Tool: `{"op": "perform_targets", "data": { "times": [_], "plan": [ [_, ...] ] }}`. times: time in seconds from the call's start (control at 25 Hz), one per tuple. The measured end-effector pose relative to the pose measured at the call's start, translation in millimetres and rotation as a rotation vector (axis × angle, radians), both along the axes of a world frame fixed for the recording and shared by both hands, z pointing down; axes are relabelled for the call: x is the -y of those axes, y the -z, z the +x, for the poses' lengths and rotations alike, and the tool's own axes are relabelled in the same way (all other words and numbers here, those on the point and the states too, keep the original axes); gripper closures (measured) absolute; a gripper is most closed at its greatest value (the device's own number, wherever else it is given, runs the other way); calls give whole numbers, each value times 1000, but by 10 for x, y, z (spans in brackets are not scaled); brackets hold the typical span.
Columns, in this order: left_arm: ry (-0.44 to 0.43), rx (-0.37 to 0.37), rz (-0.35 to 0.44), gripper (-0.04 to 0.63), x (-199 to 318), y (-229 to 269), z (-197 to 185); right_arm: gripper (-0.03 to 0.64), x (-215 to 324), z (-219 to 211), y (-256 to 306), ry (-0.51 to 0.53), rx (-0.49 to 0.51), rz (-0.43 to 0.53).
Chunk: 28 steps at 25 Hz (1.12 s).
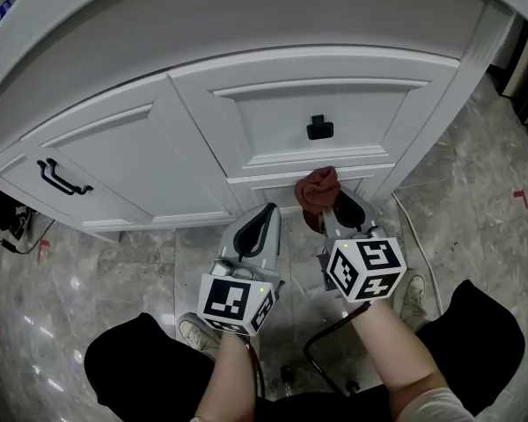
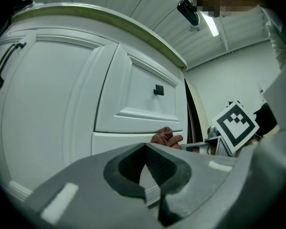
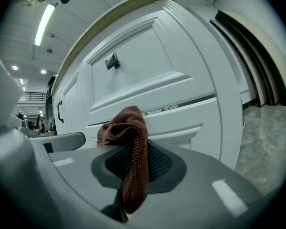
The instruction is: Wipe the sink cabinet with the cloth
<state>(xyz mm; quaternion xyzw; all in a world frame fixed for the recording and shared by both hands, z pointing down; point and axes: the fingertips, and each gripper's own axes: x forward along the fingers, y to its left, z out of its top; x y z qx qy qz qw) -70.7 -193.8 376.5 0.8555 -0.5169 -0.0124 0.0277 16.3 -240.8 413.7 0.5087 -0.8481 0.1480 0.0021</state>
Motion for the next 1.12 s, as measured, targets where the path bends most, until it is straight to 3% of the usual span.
{"op": "perform_targets", "data": {
  "times": [0.4,0.68,0.8,0.96,1.12],
  "plan": [
    [-105,30,-16,595,20,-131,581,529,98,918,8,-193,19,-3],
    [-118,19,-29,595,-8,-186,663,529,68,1274,45,-292,9,14],
    [-98,38,-31,595,-40,-227,533,529,2,1029,63,-251,10,25],
    [-19,165,-14,595,-39,-287,136,529,-100,306,78,-106,26,41],
    [66,80,-39,595,-95,-266,-365,529,-216,-399,-47,25,25,18]
  ]
}}
